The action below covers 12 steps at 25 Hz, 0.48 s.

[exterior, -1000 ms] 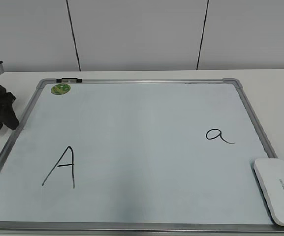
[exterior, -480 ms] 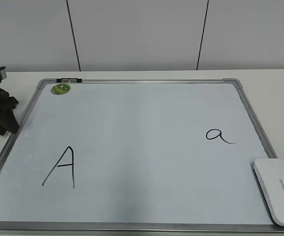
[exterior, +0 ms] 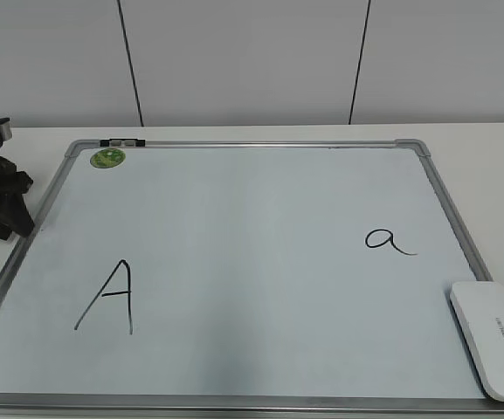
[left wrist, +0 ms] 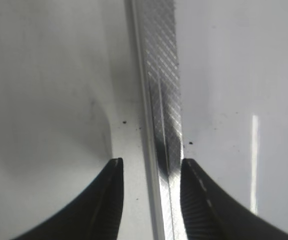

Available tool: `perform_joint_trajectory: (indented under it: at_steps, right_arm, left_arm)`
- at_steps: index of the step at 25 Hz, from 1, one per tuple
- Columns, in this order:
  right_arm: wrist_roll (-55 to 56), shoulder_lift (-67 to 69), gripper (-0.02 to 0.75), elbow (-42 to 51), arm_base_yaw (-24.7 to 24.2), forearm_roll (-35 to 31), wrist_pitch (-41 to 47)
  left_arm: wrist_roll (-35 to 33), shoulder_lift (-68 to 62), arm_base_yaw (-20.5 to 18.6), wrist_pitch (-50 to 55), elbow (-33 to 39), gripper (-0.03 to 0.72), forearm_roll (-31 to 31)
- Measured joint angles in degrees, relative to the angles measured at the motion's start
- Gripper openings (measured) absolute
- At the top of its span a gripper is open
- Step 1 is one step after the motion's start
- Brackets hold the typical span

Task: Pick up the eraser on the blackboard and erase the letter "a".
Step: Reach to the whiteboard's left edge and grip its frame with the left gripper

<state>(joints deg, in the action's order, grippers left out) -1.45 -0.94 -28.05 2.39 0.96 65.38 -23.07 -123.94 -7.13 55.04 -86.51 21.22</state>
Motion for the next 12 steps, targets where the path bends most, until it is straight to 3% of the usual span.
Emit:
perform_joint_trajectory:
  at_steps: [12]
  right_arm:
    - [0.0,0.0,0.587,0.0,0.0,0.0,0.0]
  left_arm:
    - [0.0,0.0,0.0,-0.3,0.0,0.275,0.0]
